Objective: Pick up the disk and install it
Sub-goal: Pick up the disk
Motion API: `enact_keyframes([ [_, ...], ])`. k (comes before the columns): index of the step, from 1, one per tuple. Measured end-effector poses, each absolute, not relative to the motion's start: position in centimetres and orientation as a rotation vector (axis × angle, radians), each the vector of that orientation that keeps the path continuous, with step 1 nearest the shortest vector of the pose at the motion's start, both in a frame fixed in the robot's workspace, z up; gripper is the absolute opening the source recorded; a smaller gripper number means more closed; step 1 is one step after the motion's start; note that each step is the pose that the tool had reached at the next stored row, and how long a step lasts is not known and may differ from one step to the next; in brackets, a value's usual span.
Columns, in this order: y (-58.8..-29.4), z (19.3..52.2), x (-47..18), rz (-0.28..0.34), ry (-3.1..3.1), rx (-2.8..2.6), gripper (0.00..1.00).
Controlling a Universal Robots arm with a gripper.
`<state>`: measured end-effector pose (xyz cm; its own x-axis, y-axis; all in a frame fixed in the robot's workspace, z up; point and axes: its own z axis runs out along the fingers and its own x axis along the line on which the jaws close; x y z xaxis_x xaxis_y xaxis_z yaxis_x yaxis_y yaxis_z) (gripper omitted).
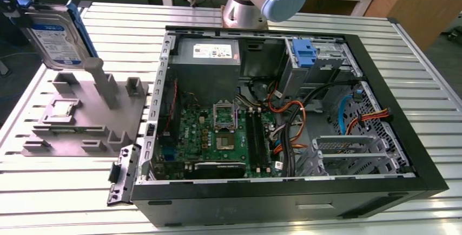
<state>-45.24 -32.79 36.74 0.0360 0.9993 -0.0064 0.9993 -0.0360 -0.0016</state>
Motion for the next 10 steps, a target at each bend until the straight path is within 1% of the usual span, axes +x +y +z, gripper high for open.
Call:
enact_keyframes([
  [10,-32.79,37.12,-45.24,-0.009,2.179,2.259,0.37],
])
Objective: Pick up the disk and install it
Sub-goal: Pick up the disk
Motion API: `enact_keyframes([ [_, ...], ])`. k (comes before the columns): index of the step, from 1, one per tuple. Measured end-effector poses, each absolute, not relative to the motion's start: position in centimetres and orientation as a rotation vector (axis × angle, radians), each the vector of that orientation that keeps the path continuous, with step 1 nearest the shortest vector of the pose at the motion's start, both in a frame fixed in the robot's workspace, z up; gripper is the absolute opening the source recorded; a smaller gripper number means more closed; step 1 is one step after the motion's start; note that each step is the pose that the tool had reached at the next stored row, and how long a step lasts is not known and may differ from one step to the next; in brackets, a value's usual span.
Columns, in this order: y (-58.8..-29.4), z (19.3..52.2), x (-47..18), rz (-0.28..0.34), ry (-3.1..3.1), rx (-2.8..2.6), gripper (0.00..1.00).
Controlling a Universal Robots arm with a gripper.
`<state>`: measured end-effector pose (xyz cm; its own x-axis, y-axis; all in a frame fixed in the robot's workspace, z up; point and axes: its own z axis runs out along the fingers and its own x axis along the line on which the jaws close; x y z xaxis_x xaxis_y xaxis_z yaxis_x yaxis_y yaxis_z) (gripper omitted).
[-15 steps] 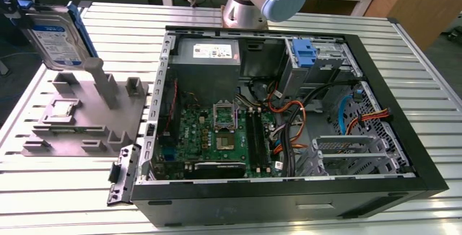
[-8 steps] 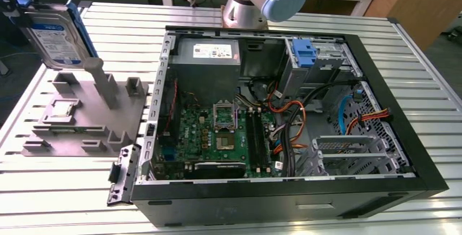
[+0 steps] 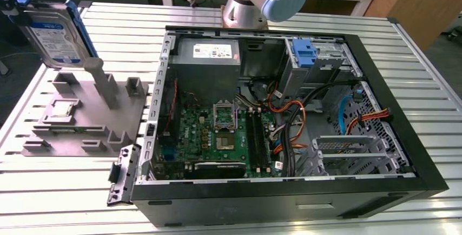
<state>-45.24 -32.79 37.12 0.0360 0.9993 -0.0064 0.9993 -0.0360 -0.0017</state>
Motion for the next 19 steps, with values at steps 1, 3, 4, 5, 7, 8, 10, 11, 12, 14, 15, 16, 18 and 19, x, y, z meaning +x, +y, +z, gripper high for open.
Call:
enact_keyframes([
  [1,-32.79,37.13,-45.24,-0.009,2.179,2.259,0.37],
  [3,-32.79,37.16,-45.24,-0.009,2.179,2.259,0.37],
  [4,-32.79,37.17,-45.23,-0.009,2.179,2.259,0.37],
  [5,-32.79,37.19,-45.24,-0.009,2.179,2.259,0.37],
  [7,-32.79,37.21,-45.24,-0.009,2.179,2.259,0.37],
  [8,-32.79,37.21,-45.24,-0.009,2.179,2.259,0.37],
  [10,-32.79,37.27,-45.23,-0.009,2.179,2.259,0.37],
  [11,-32.79,37.29,-45.23,-0.009,2.179,2.259,0.37],
  [12,-32.79,37.31,-45.23,-0.009,2.179,2.259,0.37],
  [14,-32.79,37.36,-45.23,-0.009,2.179,2.259,0.37],
  [15,-32.79,37.39,-45.23,-0.009,2.179,2.259,0.37],
  [16,-32.79,37.43,-45.23,-0.009,2.179,2.259,0.37],
  [18,-32.79,37.50,-45.23,-0.009,2.179,2.259,0.37],
  [19,-32.79,37.54,-45.23,-0.009,2.179,2.259,0.37],
])
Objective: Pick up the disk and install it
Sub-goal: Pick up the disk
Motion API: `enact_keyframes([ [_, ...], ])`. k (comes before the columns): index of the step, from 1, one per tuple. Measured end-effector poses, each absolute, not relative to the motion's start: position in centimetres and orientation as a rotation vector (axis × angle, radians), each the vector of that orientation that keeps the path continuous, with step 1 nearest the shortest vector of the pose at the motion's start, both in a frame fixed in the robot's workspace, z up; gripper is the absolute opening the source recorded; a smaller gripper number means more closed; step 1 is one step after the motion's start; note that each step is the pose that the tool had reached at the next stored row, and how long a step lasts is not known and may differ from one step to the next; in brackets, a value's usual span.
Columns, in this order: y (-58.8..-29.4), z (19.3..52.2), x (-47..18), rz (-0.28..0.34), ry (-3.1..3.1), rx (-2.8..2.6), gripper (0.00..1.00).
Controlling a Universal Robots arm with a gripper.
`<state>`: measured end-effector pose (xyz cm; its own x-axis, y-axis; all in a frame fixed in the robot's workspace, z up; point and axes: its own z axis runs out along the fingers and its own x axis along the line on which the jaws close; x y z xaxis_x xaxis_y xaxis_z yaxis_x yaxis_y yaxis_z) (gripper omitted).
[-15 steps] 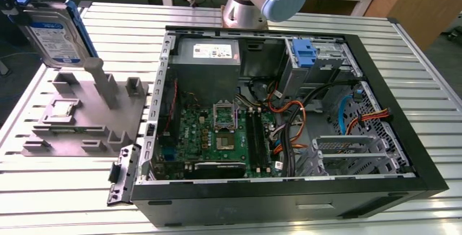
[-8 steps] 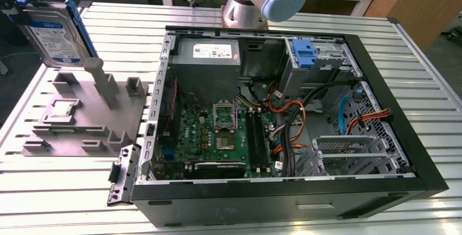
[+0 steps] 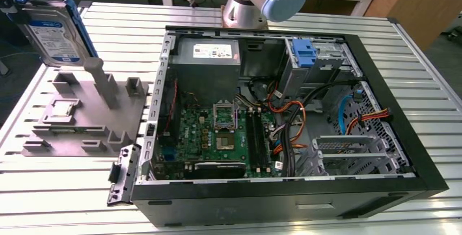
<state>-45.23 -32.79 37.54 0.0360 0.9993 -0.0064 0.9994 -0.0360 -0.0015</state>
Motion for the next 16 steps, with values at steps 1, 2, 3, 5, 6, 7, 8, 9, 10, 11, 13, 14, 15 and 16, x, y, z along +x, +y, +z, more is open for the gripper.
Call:
enact_keyframes([
  [1,-32.79,37.57,-45.23,-0.009,2.179,2.259,0.37],
  [2,-32.79,37.61,-45.23,-0.009,2.179,2.259,0.37],
  [3,-32.79,37.64,-45.23,-0.009,2.179,2.259,0.37],
  [5,-32.79,37.69,-45.23,-0.009,2.179,2.259,0.37],
  [6,-32.79,37.70,-45.23,-0.009,2.179,2.259,0.37],
  [7,-32.79,37.73,-45.23,-0.009,2.179,2.259,0.37],
  [8,-32.79,37.75,-45.23,-0.009,2.179,2.259,0.37],
  [9,-32.79,37.77,-45.23,-0.009,2.179,2.259,0.37],
  [10,-32.79,37.80,-45.23,-0.009,2.179,2.259,0.37],
  [11,-32.79,37.81,-45.23,-0.009,2.179,2.259,0.37],
  [13,-32.79,37.85,-45.23,-0.009,2.179,2.259,0.37],
  [14,-32.79,37.89,-45.23,-0.009,2.179,2.259,0.37],
  [15,-32.79,37.93,-45.23,-0.009,2.179,2.259,0.37],
  [16,-32.79,37.97,-45.23,-0.009,2.179,2.259,0.37],
])
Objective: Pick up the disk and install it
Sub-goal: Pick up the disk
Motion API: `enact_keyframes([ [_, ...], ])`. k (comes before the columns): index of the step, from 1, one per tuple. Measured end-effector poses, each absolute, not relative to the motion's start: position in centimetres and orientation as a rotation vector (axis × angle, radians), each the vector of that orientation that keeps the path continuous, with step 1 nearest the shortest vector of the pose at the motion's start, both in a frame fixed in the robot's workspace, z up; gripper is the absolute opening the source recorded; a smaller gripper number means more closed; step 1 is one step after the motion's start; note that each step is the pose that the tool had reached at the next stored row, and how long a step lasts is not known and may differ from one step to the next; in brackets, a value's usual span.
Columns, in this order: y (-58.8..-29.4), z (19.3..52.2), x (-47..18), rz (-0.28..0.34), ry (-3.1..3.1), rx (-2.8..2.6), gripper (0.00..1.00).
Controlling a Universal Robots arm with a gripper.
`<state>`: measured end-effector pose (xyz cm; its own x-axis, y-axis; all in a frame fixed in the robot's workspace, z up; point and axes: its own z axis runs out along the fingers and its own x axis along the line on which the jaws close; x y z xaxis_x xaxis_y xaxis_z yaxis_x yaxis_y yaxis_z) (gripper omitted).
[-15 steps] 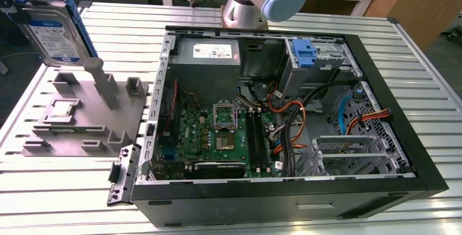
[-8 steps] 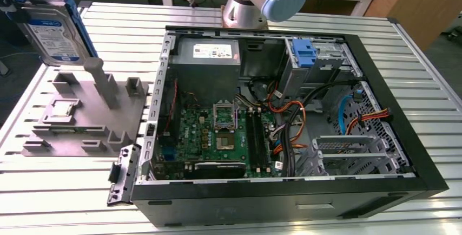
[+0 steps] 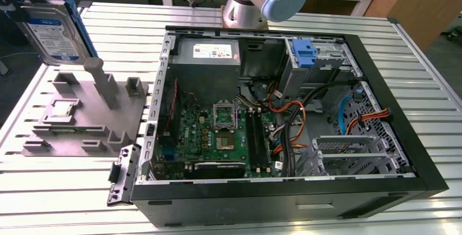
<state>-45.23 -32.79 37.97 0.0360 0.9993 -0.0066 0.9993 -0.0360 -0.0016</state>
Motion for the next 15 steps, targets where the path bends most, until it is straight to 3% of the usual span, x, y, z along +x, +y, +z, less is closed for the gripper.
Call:
enact_keyframes([
  [15,-32.79,38.30,-45.23,-0.009,2.179,2.259,0.37],
])
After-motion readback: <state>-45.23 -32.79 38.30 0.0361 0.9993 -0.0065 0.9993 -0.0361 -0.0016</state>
